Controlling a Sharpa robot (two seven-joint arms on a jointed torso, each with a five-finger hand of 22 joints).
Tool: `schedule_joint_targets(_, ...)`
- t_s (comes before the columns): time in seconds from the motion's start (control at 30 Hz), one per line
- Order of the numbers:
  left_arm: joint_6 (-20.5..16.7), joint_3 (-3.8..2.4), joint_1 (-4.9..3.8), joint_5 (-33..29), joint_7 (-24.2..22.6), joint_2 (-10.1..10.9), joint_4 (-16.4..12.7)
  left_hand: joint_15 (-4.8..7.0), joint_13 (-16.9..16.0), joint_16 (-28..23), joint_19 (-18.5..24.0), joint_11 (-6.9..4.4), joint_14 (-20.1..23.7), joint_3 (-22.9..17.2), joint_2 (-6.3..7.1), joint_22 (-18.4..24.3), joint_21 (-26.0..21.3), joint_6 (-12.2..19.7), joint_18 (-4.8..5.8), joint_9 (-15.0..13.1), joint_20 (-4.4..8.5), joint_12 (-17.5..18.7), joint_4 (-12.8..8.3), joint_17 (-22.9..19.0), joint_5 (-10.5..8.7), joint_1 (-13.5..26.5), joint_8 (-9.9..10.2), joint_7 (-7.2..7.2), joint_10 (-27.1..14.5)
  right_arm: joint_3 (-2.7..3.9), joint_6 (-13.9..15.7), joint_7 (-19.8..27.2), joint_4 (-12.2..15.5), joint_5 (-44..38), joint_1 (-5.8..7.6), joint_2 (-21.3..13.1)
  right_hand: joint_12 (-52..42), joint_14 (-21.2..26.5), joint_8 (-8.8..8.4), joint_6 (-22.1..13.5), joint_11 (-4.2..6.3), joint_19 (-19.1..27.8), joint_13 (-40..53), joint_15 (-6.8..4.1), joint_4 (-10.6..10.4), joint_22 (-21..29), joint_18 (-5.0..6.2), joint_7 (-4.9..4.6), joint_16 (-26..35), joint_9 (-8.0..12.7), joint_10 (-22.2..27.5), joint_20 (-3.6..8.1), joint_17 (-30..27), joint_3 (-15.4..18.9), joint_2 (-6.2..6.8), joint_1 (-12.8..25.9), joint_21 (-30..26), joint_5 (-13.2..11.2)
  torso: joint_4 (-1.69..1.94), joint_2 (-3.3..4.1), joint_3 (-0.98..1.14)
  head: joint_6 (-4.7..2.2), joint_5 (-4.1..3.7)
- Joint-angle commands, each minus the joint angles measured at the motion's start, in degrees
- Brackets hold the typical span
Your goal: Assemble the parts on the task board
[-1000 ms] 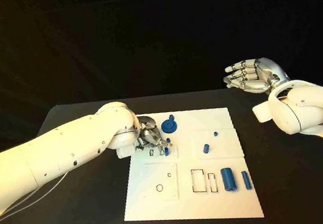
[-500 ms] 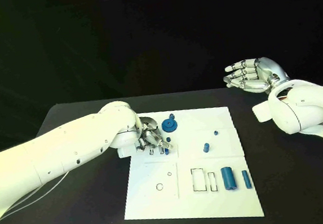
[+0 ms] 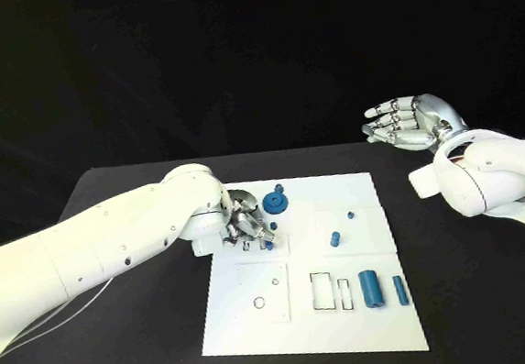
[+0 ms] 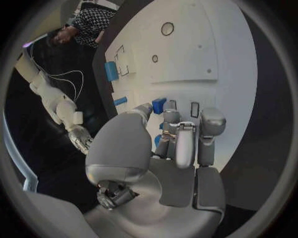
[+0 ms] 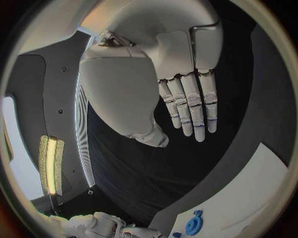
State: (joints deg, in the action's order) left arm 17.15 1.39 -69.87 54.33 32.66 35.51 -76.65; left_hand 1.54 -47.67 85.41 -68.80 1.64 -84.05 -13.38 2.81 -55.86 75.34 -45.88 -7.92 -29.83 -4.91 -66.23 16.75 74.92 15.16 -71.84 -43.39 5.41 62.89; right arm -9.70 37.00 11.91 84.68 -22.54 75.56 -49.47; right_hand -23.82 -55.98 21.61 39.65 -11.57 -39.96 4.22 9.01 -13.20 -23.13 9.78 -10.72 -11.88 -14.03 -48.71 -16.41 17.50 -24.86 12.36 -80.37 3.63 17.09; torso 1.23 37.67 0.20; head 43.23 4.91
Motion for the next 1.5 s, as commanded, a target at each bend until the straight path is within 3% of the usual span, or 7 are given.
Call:
schedule_joint_targets(0.03, 0.65, 0.02, -0.04, -1.04, -0.45, -0.20, -0.11, 0.36, -0.07, 0.25, -0.05, -0.36, -0.87, -1.74, -0.09, -0.18, 0.32, 0.27, 1.08, -0.41, 0.44, -0.33, -0.05, 4.10, 0.36, -1.25, -0.23, -0.17, 0.18, -0.01, -1.00, -0.29, -0.12, -0.09, -0.09, 0.12, 0.36, -0.07, -0.32, 0.16, -0.34, 0.35, -0.08, 0.39, 0.26, 0.06, 0.62, -4.88, 0.20, 0.06, 0.03, -0.04, -0.08, 0.08, -0.04, 0.62, -0.13, -0.01, 0.00, 0.03, 0.01, 0.03, 0.00)
schedule_joint_targets(0.53, 0.11, 0.16, -0.03, -1.03, -0.35, -0.16, -0.06, 0.75, -1.21, 0.91, -0.01, -0.87, -1.65, -10.62, 1.25, -0.51, 0.71, -0.01, 1.08, -2.85, 0.75, -1.03, -0.08, 5.57, 0.39, -3.94, -1.54, -0.69, 1.77, -0.04, -1.52, -0.82, -0.31, -0.09, -0.25, 0.20, 0.37, -0.07, -0.33, 0.16, -0.34, 0.40, -0.11, 0.40, 0.26, 0.13, 0.62, -4.88, 0.24, 0.08, 0.02, -0.04, -0.12, 0.09, -0.07, 0.67, -0.13, -0.01, -0.04, -0.02, 0.04, 0.18, 0.00)
schedule_joint_targets(0.77, -2.52, 0.05, 0.01, -1.05, -0.25, 0.96, -0.37, 1.63, -4.10, 2.16, -2.54, -1.73, -3.25, -22.09, 4.44, -3.77, 2.42, 0.15, 1.74, -7.52, 1.59, -2.88, -1.70, 8.58, 0.25, -5.02, -4.58, -1.54, 5.26, -0.06, -2.00, -1.03, -0.32, -0.09, -0.45, 0.34, 0.43, -0.05, -0.43, 0.03, -0.41, 0.57, -0.28, 0.46, 0.13, 0.54, 0.61, -4.96, 0.48, 0.21, 0.11, -0.07, -0.38, 0.22, -0.14, 1.06, -0.10, -0.02, 0.04, -0.08, 0.19, -0.11, -0.01)
schedule_joint_targets(0.87, -4.01, -0.04, 0.04, -2.34, -0.51, 1.91, -0.92, 1.68, -4.19, 2.21, -2.68, -1.78, -3.34, -23.42, 4.91, -3.93, 2.52, 0.15, 1.77, -8.03, 1.65, -2.94, -1.96, 8.73, 0.21, -4.62, -4.75, -1.58, 5.48, -0.07, -2.02, -1.03, -0.39, -0.09, -0.56, 0.43, 0.46, -0.01, -0.47, -0.03, -0.45, 0.63, -0.34, 0.50, 0.08, 0.69, 0.60, -4.99, 0.59, 0.26, 0.17, -0.08, -0.48, 0.27, -0.19, 1.20, -0.08, -0.02, -0.03, -0.04, 0.14, -0.26, -0.23)
schedule_joint_targets(1.07, -9.83, -0.10, 0.09, -3.54, -2.83, 3.83, -2.50, 1.98, -4.93, 2.69, -3.37, -2.09, -3.96, -28.34, 6.98, -4.72, 2.94, -0.27, 1.90, -9.45, 1.95, -3.34, -3.98, 10.02, 0.32, -3.53, -5.10, -1.82, 6.62, -0.13, -1.94, -0.97, -0.50, -0.09, -0.84, 0.39, 0.51, 0.09, -0.51, -0.10, -0.48, 0.70, -0.40, 0.54, 0.08, 0.87, 0.58, -5.02, 0.74, 0.32, 0.27, -0.10, -0.61, 0.31, -0.20, 1.28, -0.08, -0.02, 0.03, -0.09, 0.30, -0.15, -0.28)
schedule_joint_targets(1.2, -13.59, -0.12, 0.13, -1.89, -4.26, 5.01, -4.06, 2.18, -5.19, 3.05, -3.92, -2.28, -4.41, -30.88, 8.41, -5.33, 3.25, -0.89, 2.03, -9.97, 2.13, -3.40, -5.23, 11.03, 0.23, -2.78, -5.05, -2.01, 7.42, -0.15, -1.85, -0.93, -0.49, -0.09, -1.09, 0.28, 0.46, -0.05, -0.48, -0.02, -0.47, 0.64, -0.43, 0.52, -0.10, 1.11, 0.61, -5.01, 0.82, 0.38, 0.17, -0.10, -0.77, 0.34, -0.47, 1.58, -0.01, -0.01, 0.06, -0.05, 0.19, -0.02, -0.37)
schedule_joint_targets(1.5, -14.50, -0.11, 0.35, -1.08, -3.91, 6.36, -6.17, 2.41, -5.65, 3.43, -4.69, -2.52, -4.85, -32.90, 9.25, -6.24, 3.67, -1.71, 2.21, -10.29, 2.35, -3.52, -6.12, 12.07, 0.19, -1.86, -4.82, -2.22, 8.42, -0.18, -1.80, -0.89, -0.26, -0.09, -1.32, 0.08, 0.44, -0.14, -0.48, 0.01, -0.48, 0.58, -0.45, 0.51, -0.26, 1.32, 0.62, -5.01, 0.90, 0.43, 0.15, -0.10, -0.90, 0.46, -0.56, 1.90, 0.03, -0.03, 0.18, -0.05, 0.14, 0.29, -0.23)
